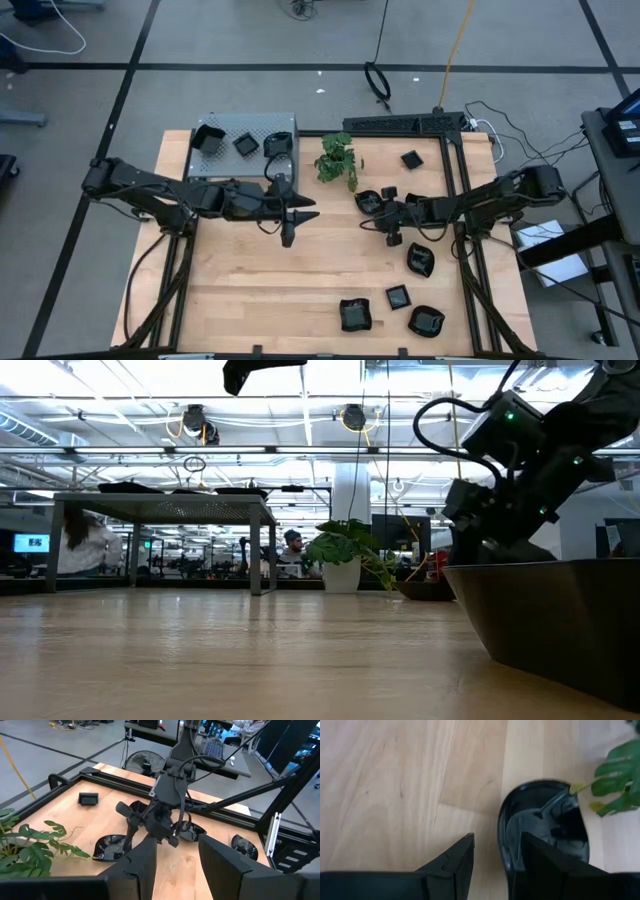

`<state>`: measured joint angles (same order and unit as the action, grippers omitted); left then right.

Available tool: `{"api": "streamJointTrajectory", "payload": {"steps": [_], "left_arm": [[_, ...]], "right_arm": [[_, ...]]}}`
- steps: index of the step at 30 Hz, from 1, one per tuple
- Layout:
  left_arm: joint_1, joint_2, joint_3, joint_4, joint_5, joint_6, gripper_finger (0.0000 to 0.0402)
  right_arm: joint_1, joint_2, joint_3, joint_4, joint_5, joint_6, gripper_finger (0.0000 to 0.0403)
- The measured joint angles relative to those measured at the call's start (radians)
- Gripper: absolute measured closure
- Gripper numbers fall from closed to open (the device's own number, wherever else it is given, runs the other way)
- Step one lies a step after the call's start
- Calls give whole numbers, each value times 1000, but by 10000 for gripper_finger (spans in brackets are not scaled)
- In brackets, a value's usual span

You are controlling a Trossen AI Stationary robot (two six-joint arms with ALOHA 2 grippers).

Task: Pick & Place Mini shaped plates
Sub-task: Move the leaf-shaped plate to the center of the table

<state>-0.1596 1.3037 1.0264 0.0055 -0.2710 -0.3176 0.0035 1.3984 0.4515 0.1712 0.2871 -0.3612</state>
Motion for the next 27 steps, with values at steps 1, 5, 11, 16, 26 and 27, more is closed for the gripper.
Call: {"api": "streamJointTrajectory", "payload": {"steps": [1,5,11,16,26,27], "left_arm": [[0,0,0,1,0,-4,252],[0,0,0,9,0,-8,252],[-2,0,0,16,-1,-38,252],[-17,0,0,31,-1,-55,252],[-74,0,0,128,-1,-48,252],[-80,0,0,140,-1,-45,252]], "right_arm": [[-3,8,0,6,1,-3,250],[-22,32,0,14,35,-2,251],[-32,61,2,30,57,-4,294],[-27,63,0,49,52,-29,376],[79,64,51,176,-62,-42,401],[93,65,73,183,-73,-40,402]]}}
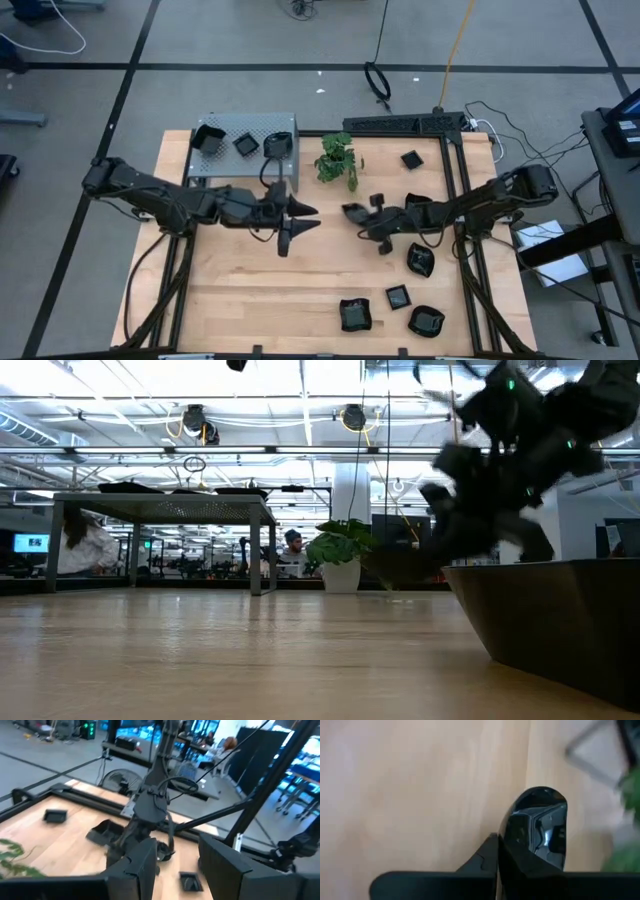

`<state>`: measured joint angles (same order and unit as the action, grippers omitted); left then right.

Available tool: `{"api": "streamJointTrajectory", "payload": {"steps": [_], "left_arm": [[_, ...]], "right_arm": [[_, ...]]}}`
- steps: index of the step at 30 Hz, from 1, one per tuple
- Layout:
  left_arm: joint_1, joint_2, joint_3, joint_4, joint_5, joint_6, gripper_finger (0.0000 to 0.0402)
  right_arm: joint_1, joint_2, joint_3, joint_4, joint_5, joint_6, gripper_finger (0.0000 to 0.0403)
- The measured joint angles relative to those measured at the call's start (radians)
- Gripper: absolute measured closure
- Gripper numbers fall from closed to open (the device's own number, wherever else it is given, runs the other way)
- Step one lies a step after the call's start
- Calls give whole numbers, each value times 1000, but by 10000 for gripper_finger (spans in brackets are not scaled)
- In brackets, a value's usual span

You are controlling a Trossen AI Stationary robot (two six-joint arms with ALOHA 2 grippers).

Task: Pick & Place Mini shaped plates
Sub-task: Move the leaf-shaped plate to the center of the table

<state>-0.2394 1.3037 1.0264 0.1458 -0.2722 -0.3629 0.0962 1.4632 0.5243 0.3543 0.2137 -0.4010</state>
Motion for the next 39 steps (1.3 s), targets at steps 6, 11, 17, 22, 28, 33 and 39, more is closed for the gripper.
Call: {"api": "streamJointTrajectory", "payload": {"steps": [6,11,17,22,28,33,39], "left_arm": [[-26,0,0,48,0,1,252],[-45,0,0,47,0,0,252],[-65,0,0,47,0,-8,252],[-82,0,0,45,0,-9,252],[-91,0,0,39,1,-9,252],[-91,0,0,38,1,-6,252],[-91,0,0,2,6,1,252]], "right_arm": [[51,122,167,57,-44,-26,402],[48,312,316,156,-100,-60,402],[32,498,502,164,-139,-97,403],[8,580,589,168,-138,-109,401],[-24,597,598,151,-138,-56,378],[-38,598,599,140,-137,-30,338],[-26,582,598,109,-136,-23,284]]}}
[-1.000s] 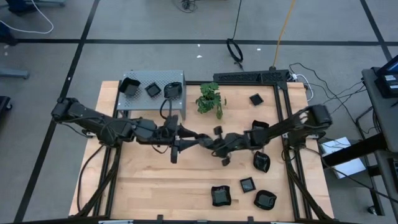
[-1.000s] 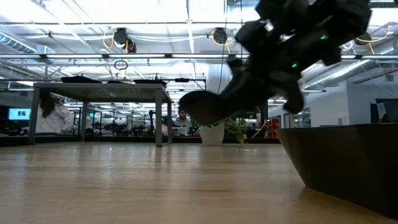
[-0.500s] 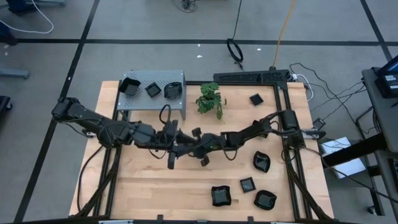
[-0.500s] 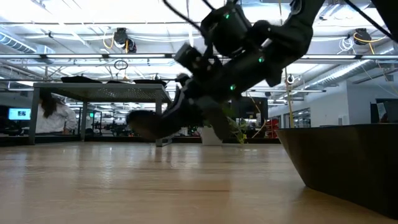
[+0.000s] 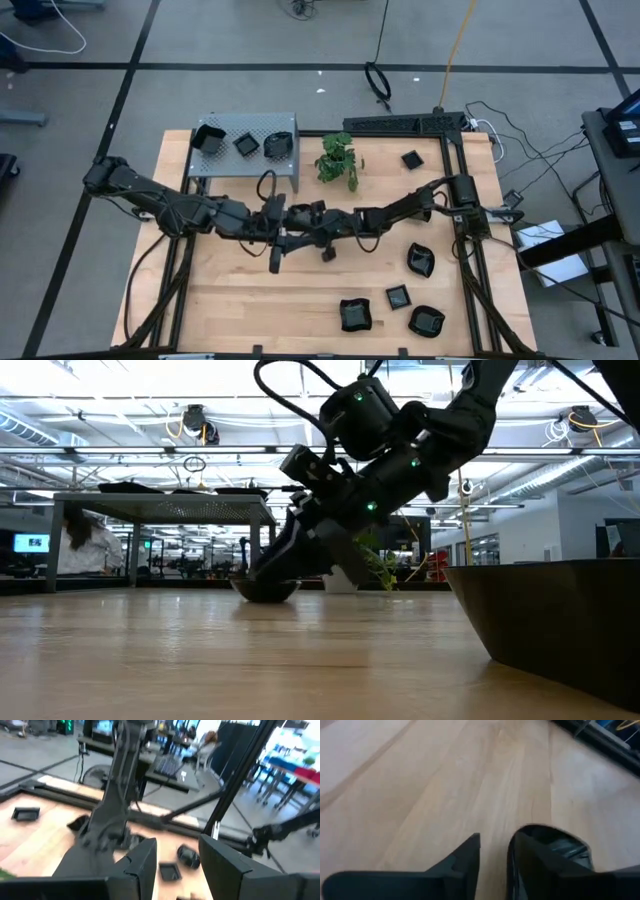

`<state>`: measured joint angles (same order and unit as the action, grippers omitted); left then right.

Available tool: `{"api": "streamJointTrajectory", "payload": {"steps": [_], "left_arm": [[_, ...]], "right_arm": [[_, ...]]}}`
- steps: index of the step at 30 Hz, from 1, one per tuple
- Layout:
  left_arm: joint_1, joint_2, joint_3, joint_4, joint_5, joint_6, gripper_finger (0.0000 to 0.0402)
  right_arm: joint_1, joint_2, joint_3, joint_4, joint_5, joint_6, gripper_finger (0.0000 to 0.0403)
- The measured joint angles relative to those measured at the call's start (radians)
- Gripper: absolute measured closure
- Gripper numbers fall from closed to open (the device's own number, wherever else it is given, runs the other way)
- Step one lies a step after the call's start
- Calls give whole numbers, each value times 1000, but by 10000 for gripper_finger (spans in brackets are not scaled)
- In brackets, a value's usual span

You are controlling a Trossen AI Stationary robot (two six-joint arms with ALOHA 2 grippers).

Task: Pick & Place Mini shaped plates
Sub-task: Move the leaf-shaped plate to the center of the table, then move the distorted square plate to the center of the table

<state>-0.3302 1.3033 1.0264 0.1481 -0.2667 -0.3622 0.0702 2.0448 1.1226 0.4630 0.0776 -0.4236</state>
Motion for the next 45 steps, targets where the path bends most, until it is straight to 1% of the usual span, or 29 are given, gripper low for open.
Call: {"api": "streamJointTrajectory", "payload": {"steps": [3,8,10,13,17,19,23,25,27,31,35,39,43,45], "left_arm": [[0,0,0,-62,4,18,252],[0,0,0,-210,2,65,252],[0,0,0,-266,-16,77,252],[0,0,0,-334,-54,77,252],[0,0,0,-373,-75,72,252],[0,0,0,-380,-75,72,252],[0,0,0,-384,-75,72,252],[0,0,0,-383,-75,72,252],[0,0,0,-384,-75,72,252],[0,0,0,-384,-76,72,252],[0,0,0,-383,-76,72,252],[1,0,0,-383,-76,72,252],[1,0,0,-383,-76,72,252],[1,0,0,-383,-76,72,252]], "right_arm": [[19,-57,0,-75,0,3,269],[45,-199,0,-313,1,81,264],[48,-267,-11,-404,2,131,266],[49,-366,-68,-450,1,194,271],[50,-528,-223,-460,8,290,278],[57,-623,-314,-460,53,343,279],[95,-796,-477,-492,218,420,271],[117,-868,-521,-563,279,474,261],[136,-919,-534,-675,324,551,246],[153,-972,-529,-888,341,731,211],[135,-970,-528,-1058,341,866,189],[102,-956,-528,-1136,331,943,188],[63,-944,-528,-1169,273,984,192],[44,-934,-528,-1182,262,991,192]]}}
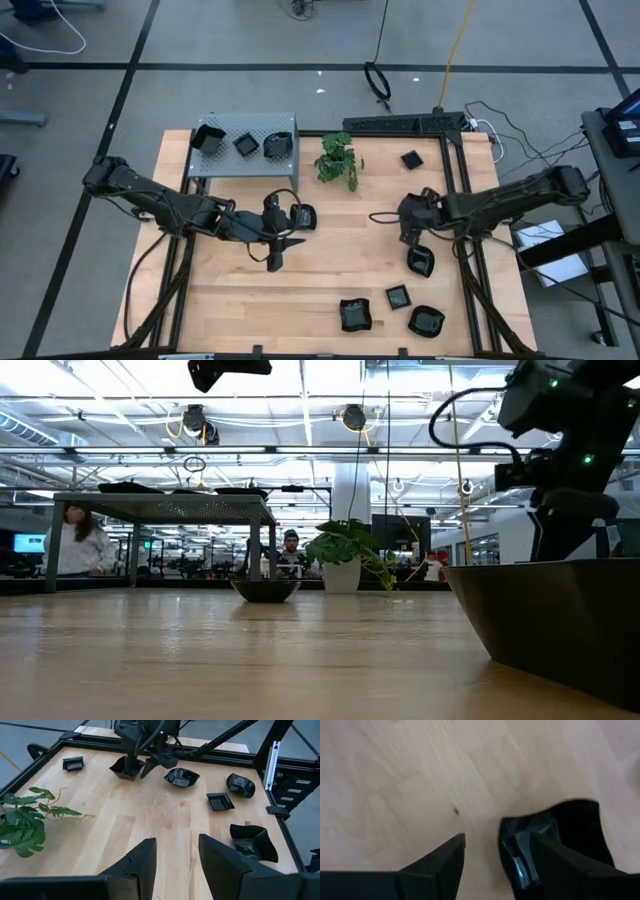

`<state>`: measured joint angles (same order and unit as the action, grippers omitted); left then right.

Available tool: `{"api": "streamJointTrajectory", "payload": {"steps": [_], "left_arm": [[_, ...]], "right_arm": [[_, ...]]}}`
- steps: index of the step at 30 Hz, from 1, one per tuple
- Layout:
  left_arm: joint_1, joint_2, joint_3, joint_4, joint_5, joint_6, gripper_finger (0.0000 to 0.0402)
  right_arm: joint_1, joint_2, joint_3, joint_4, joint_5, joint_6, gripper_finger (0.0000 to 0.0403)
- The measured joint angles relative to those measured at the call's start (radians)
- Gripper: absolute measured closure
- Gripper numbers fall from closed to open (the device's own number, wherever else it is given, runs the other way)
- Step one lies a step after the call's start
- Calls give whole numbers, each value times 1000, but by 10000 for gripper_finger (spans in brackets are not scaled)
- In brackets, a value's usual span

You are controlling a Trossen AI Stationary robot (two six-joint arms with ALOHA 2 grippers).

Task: Pick & Place Mini shaped plates
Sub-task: Move the distorted square plate to the center of the table

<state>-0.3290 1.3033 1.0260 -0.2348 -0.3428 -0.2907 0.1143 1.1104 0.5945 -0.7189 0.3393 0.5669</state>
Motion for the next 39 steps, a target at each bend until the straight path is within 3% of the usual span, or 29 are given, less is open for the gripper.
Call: {"api": "streamJointTrajectory", "payload": {"steps": [15,19,25,27,34,39], "left_arm": [[0,0,0,0,0,-6,252],[0,0,0,0,0,-6,252],[0,0,0,-1,0,-6,252],[0,0,0,-1,0,-6,252],[0,0,0,-1,0,-4,252],[0,0,0,0,0,-4,252]], "right_arm": [[-89,164,0,-8,1,-136,227],[-89,190,1,-3,1,-170,275],[-89,193,1,11,-3,-204,388],[-85,190,1,31,-4,-226,394],[-5,213,41,286,-39,-397,402],[41,313,142,515,-56,-547,402]]}}
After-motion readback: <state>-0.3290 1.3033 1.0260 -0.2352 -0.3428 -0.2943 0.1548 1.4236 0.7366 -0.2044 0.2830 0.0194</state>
